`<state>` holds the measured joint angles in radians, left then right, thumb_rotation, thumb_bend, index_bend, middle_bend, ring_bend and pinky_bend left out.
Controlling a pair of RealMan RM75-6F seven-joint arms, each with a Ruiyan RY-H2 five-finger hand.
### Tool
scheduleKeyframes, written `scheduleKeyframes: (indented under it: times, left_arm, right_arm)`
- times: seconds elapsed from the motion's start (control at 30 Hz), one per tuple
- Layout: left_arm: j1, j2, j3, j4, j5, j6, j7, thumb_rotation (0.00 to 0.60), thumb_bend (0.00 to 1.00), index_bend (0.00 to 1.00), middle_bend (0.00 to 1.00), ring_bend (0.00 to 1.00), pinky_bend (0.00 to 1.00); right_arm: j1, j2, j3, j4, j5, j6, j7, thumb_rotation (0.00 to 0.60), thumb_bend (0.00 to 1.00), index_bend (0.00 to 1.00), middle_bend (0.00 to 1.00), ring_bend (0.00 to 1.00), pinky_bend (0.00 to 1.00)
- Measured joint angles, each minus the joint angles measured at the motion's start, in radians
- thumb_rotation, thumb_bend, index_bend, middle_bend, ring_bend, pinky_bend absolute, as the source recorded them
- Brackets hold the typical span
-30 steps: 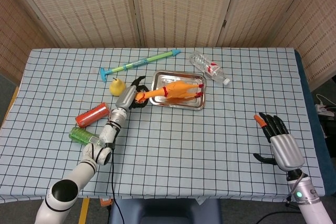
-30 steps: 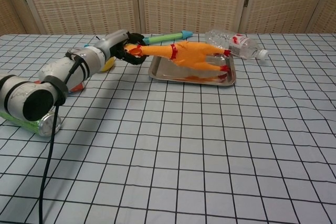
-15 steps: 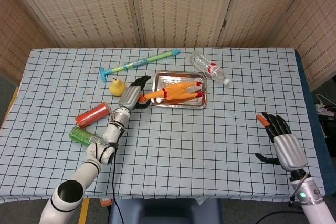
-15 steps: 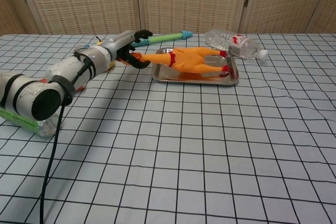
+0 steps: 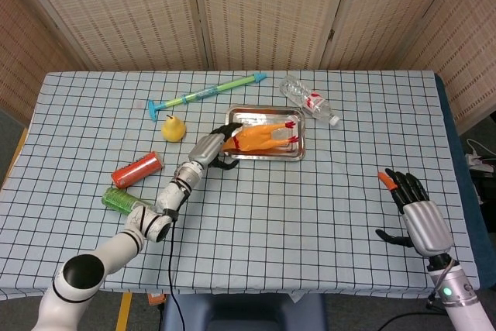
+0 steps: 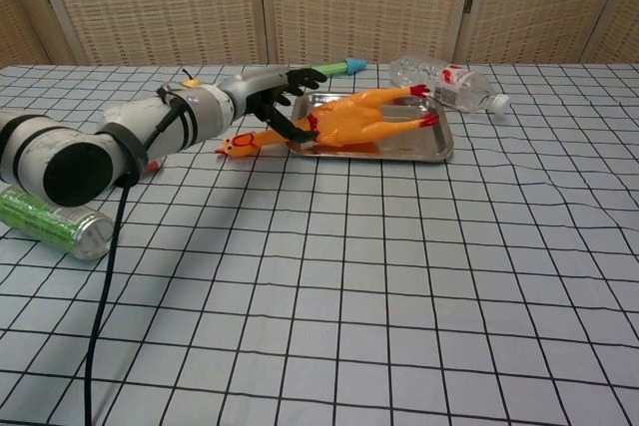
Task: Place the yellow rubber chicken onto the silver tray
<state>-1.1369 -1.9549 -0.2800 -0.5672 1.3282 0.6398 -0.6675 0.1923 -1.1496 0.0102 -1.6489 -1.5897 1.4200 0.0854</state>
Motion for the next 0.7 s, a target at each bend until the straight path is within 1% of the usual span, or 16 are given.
scheduleKeyframes:
  times: [0.07,0.17,0.27,0.37,0.4,0.47,0.5,0.53,0.6,0.7]
  left_arm:
    - [0.014,0.022,0.002,-0.041,0.005,0.038,0.024,0.600,0.35,0.00,0.00,0.00,0.06]
    - [0.053,0.079,0.014,-0.154,0.019,0.114,0.083,0.600,0.35,0.00,0.00,0.00,0.06]
    - [0.112,0.165,0.036,-0.318,0.036,0.199,0.164,0.600,0.35,0.00,0.00,0.00,0.06]
    - [0.194,0.280,0.072,-0.517,0.049,0.286,0.274,0.600,0.35,0.00,0.00,0.00,0.06]
    - [0.234,0.335,0.092,-0.602,0.051,0.322,0.326,0.600,0.36,0.00,0.00,0.00,0.06]
    - [0.306,0.423,0.127,-0.729,0.053,0.387,0.407,0.600,0.36,0.00,0.00,0.00,0.06]
    - [0.363,0.484,0.152,-0.806,0.054,0.440,0.459,0.600,0.36,0.00,0.00,0.00,0.06]
    - [0.409,0.527,0.172,-0.856,0.056,0.484,0.494,0.600,0.36,0.00,0.00,0.00,0.05]
    - [0.522,0.609,0.220,-0.939,0.061,0.597,0.559,0.600,0.36,0.00,0.00,0.00,0.04]
    - [0.680,0.666,0.284,-0.979,0.068,0.759,0.611,0.600,0.36,0.00,0.00,0.00,0.03]
  right_arm:
    - [-0.004,0.001,0.000,-0.006,-0.008,0.012,-0.010,0.600,0.03,0.00,0.00,0.00,0.00]
    - [-0.012,-0.002,0.001,-0.017,-0.021,0.035,-0.044,0.600,0.03,0.00,0.00,0.00,0.00]
    - [-0.024,-0.008,0.001,-0.033,-0.029,0.056,-0.099,0.600,0.03,0.00,0.00,0.00,0.00]
    - [-0.039,-0.014,0.001,-0.059,-0.028,0.072,-0.167,0.600,0.03,0.00,0.00,0.00,0.00]
    - [-0.045,-0.016,0.000,-0.071,-0.023,0.076,-0.195,0.600,0.03,0.00,0.00,0.00,0.00]
    - [-0.055,-0.016,-0.002,-0.090,-0.015,0.080,-0.240,0.600,0.03,0.00,0.00,0.00,0.00]
    - [-0.063,-0.016,-0.004,-0.103,-0.009,0.083,-0.270,0.600,0.03,0.00,0.00,0.00,0.00]
    - [-0.070,-0.016,-0.006,-0.114,-0.005,0.085,-0.291,0.600,0.03,0.00,0.00,0.00,0.00]
    - [-0.090,-0.016,-0.014,-0.138,0.004,0.094,-0.322,0.600,0.03,0.00,0.00,0.00,0.00]
    - [-0.116,-0.017,-0.024,-0.146,0.006,0.119,-0.321,0.600,0.03,0.00,0.00,0.00,0.00]
